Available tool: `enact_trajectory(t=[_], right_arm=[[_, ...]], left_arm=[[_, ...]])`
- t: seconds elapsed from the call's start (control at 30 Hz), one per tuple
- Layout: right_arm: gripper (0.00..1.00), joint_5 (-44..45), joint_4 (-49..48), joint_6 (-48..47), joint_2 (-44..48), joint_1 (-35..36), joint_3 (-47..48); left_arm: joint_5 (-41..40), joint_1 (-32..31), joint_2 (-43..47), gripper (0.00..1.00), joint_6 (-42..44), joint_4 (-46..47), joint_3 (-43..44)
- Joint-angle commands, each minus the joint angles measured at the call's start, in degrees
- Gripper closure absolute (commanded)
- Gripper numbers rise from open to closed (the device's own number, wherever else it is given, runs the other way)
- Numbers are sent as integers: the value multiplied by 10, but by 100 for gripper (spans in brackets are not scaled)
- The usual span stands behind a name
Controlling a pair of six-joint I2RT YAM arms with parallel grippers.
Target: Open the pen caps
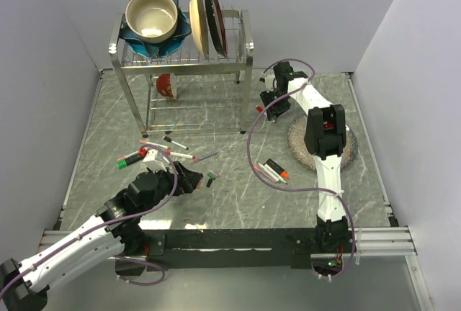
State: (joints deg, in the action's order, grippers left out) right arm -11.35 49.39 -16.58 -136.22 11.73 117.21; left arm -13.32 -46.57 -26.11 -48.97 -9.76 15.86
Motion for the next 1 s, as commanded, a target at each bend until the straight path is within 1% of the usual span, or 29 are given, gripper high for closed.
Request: enact_trajectory(t=[0.0, 0.07, 0.1, 0.13, 0.33, 0.47, 0.57, 0.6, 0.63, 0.77, 0.8, 0.97], right_arm=[[59, 6, 11, -6, -8, 7, 18], [65, 8, 12, -7, -9, 9, 18], [72, 8, 12, -7, -9, 9, 18], [75, 10, 12, -7, -9, 9, 17], [87, 7, 19, -7, -8, 12, 15], [99, -2, 12, -6, 7, 12, -8], [100, -13, -5, -6, 40, 11, -42], [100, -19, -20, -5, 66, 11, -53], [100, -23, -29, -2, 81, 10, -78], [100, -42, -69, 5, 159, 8, -152], [100, -52, -84, 6, 188, 8, -182], [100, -78, -118, 12, 273, 8, -267]], left_arm=[[9, 2, 20, 1, -9, 4, -2], [12, 2, 29, 0, -17, 2, -4], [16, 2, 33, 1, -21, 2, -5], [19, 2, 33, 1, -29, 3, -7], [38, 2, 50, 1, -75, 26, -28], [56, 2, 58, 0, -105, 60, -54], [76, 2, 55, 1, -128, 93, -68], [80, 2, 54, 0, -133, 94, -70], [85, 2, 52, 1, -142, 120, -72], [102, 2, 42, 1, -159, 153, -79], [103, 2, 41, 1, -162, 157, -80], [112, 2, 27, 1, -175, 187, -79]])
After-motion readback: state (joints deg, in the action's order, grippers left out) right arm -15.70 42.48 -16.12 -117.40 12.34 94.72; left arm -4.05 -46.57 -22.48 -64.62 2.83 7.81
